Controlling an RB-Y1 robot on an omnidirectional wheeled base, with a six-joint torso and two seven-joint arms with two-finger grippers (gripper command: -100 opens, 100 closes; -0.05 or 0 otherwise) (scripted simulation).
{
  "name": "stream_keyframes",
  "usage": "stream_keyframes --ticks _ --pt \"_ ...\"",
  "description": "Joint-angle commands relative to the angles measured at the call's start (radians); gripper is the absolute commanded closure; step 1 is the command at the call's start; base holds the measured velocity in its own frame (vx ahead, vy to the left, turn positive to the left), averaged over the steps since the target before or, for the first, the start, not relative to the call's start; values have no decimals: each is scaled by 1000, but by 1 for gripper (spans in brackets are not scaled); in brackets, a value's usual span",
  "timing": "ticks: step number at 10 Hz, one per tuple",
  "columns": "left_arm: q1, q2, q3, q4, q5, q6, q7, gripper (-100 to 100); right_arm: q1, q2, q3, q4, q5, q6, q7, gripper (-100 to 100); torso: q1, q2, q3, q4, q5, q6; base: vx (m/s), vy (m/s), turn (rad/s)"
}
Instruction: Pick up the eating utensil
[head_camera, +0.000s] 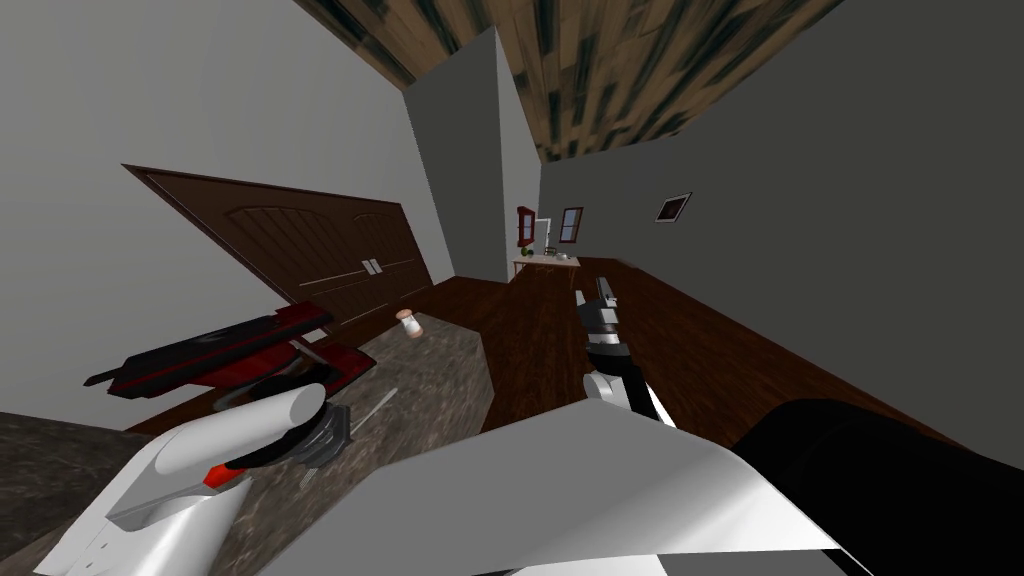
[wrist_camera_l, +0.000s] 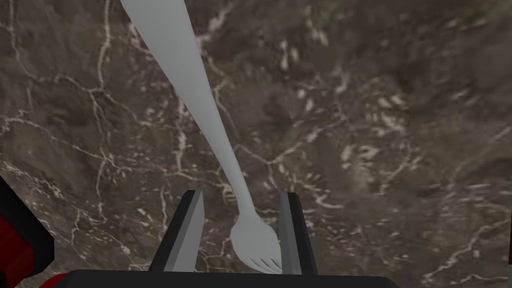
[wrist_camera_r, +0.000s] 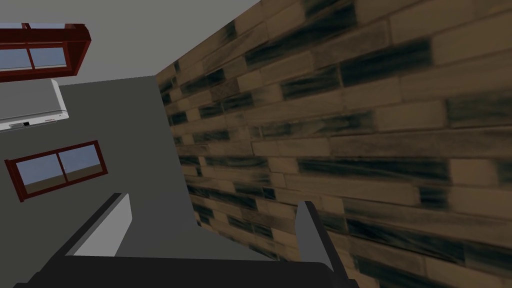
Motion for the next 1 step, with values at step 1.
stream_keyframes --ticks 1 --pt "0 0 0 0 0 0 0 0 0 0 0 0 0 0 0 0 0 0 0 0 0 0 0 0 0"
